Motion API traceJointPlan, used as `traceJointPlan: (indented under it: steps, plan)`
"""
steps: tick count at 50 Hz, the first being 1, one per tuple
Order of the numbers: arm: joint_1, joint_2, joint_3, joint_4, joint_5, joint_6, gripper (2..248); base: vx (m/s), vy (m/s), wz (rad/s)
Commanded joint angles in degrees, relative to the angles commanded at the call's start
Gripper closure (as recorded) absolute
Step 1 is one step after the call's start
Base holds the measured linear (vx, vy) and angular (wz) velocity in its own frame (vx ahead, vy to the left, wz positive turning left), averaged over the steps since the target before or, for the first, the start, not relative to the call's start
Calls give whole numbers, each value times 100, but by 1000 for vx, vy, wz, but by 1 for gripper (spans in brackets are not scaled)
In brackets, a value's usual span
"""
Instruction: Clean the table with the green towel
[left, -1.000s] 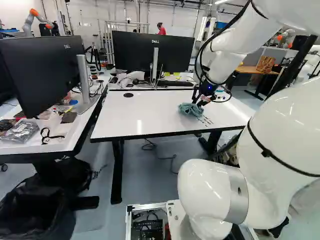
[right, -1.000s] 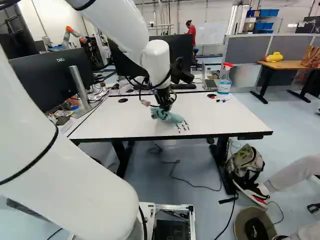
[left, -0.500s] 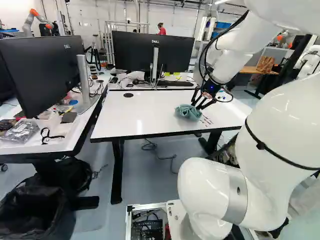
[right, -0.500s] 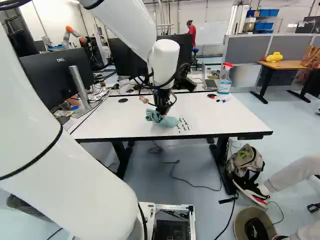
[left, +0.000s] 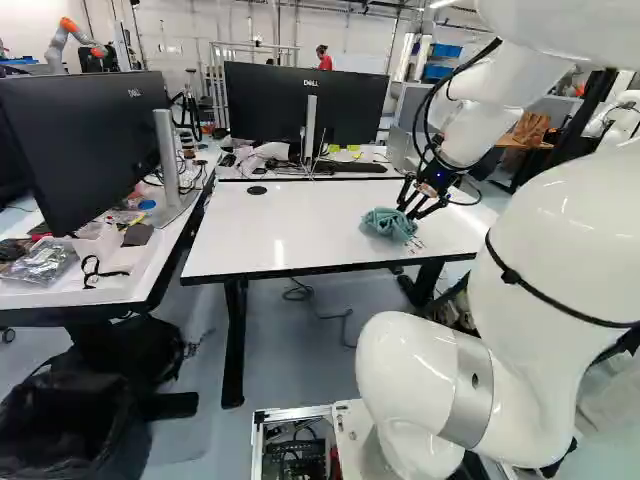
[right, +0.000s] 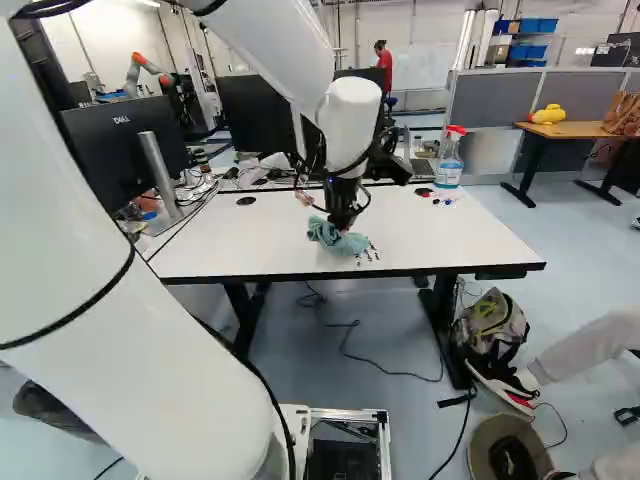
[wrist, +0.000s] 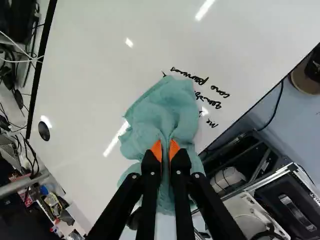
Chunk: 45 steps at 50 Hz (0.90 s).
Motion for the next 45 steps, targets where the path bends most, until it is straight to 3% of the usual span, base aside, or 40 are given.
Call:
traceJointPlan:
  steps: [19,45]
  plan:
    - [-220,-144,-110,0,0,0,213,0,0,0]
    - [-393,-771,-289,0,0,0,213,0,0,0]
